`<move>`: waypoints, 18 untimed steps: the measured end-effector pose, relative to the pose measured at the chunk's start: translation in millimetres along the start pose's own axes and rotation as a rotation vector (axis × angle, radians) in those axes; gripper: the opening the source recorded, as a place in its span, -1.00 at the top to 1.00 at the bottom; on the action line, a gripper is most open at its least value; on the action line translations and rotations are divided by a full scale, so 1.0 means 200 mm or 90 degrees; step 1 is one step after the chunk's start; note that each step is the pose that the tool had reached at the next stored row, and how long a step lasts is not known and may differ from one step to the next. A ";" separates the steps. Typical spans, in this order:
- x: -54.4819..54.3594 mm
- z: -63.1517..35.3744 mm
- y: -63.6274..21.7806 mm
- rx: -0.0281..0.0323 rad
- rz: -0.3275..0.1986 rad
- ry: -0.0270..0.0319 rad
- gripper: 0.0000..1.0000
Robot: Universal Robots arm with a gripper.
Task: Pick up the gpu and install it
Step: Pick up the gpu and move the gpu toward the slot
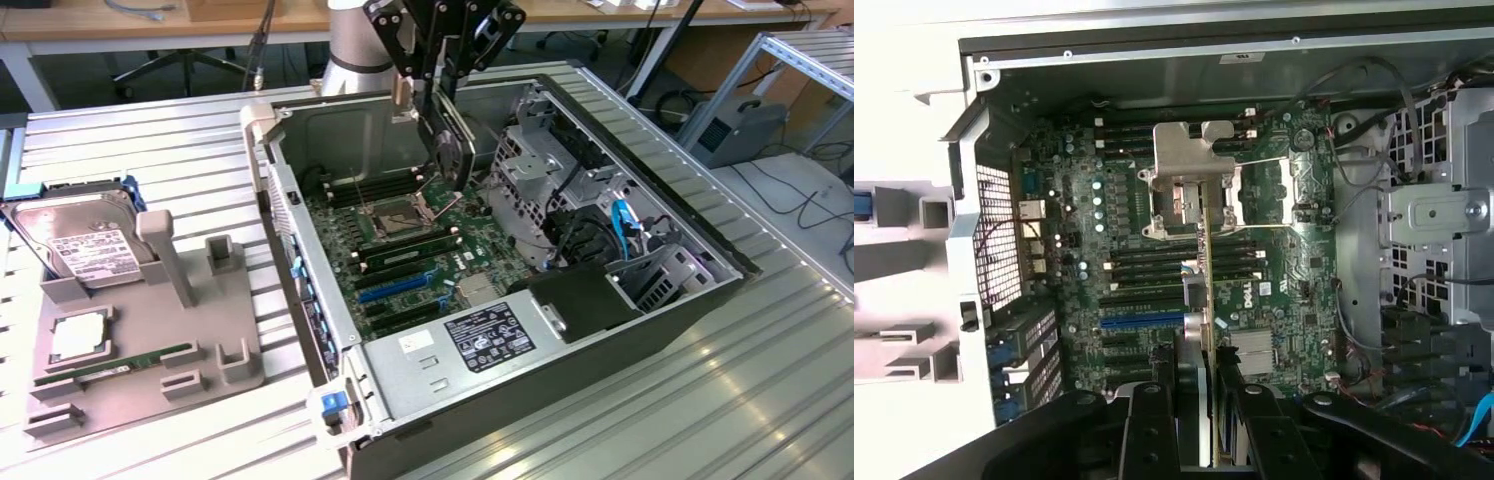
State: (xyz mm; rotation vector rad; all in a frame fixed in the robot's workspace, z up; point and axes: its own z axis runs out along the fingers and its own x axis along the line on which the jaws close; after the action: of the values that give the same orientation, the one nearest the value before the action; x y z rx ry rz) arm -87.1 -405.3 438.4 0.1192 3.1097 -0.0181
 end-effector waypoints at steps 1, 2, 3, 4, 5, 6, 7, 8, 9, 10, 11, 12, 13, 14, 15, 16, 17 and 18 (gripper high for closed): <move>0.00 0.000 0.000 0.0000 0.000 0.0000 0.45; -0.01 0.000 0.000 0.0000 0.000 0.0000 0.45; -0.01 0.001 0.001 0.0000 0.000 0.0000 0.45; -0.01 0.001 0.001 0.0000 0.000 0.0000 0.45; -0.02 0.001 0.001 0.0000 0.000 0.0000 0.45; -0.02 0.001 0.002 0.0001 0.000 0.0000 0.45; -0.02 0.001 0.002 0.0001 0.000 -0.0001 0.45; -0.03 0.001 0.002 0.0001 0.000 0.0000 0.45; -0.03 0.001 0.002 0.0001 0.000 0.0000 0.45; -0.03 0.001 0.003 0.0001 0.000 0.0000 0.45; -0.04 0.001 0.003 0.0001 0.000 0.0000 0.45; -0.04 0.002 0.003 0.0001 0.000 0.0000 0.45; -0.04 0.002 0.003 0.0001 0.000 0.0000 0.45; -0.05 0.002 0.004 0.0001 0.000 0.0000 0.45; -0.05 0.002 0.004 0.0001 0.000 -0.0001 0.45; -0.06 0.002 0.005 0.0001 0.000 0.0000 0.45; -0.06 0.003 0.005 0.0001 0.000 0.0000 0.45; -0.07 0.003 0.005 0.0001 0.000 -0.0001 0.45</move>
State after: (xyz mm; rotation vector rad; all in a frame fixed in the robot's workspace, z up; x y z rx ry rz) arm -73.7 -405.3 438.1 0.1192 3.1096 -0.0182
